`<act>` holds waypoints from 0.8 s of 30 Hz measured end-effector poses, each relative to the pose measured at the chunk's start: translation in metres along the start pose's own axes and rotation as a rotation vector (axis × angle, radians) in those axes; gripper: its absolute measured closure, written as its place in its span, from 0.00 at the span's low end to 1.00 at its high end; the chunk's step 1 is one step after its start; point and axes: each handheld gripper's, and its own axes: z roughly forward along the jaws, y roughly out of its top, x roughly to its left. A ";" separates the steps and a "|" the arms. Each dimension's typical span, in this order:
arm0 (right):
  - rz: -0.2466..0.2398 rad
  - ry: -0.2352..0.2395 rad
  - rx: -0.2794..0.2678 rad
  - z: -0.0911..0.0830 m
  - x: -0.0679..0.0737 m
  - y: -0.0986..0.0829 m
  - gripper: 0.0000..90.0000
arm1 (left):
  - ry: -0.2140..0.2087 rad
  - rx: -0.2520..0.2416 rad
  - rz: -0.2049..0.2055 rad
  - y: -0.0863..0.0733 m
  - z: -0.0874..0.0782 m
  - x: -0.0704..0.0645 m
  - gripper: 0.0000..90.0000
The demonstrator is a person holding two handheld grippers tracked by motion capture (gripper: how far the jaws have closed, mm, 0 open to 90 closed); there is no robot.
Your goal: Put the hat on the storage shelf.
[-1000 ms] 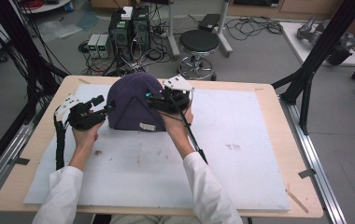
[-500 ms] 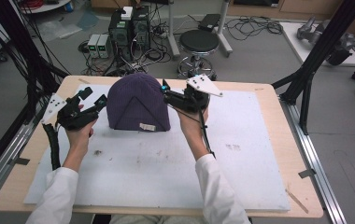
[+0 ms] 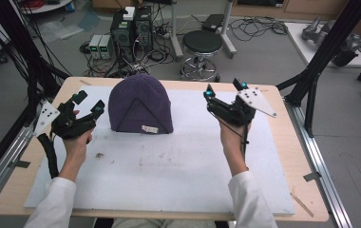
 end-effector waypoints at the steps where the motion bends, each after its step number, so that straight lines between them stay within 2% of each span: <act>1: 0.006 -0.006 0.010 -0.005 -0.005 -0.001 0.13 | -0.003 0.001 0.002 0.000 -0.002 0.000 0.23; 5: -0.002 -0.027 0.025 -0.024 -0.022 -0.004 0.12 | 0.023 0.006 0.011 0.001 -0.009 0.003 0.22; 8: 0.002 -0.047 0.027 -0.040 -0.034 -0.007 0.13 | 0.038 -0.011 0.017 0.005 -0.014 0.004 0.22; 11: -0.004 -0.052 0.032 -0.047 -0.039 -0.008 0.13 | 0.043 -0.018 0.035 0.009 -0.022 0.005 0.22; 15: -0.021 -0.050 0.054 -0.058 -0.044 -0.013 0.13 | 0.038 -0.024 0.036 0.014 -0.033 0.007 0.21; 20: -0.029 -0.061 0.065 -0.071 -0.048 -0.019 0.13 | 0.044 -0.028 0.026 0.015 -0.045 0.007 0.20; 24: -0.035 -0.067 0.081 -0.078 -0.050 -0.025 0.13 | 0.022 -0.030 -0.034 0.012 -0.053 0.006 0.20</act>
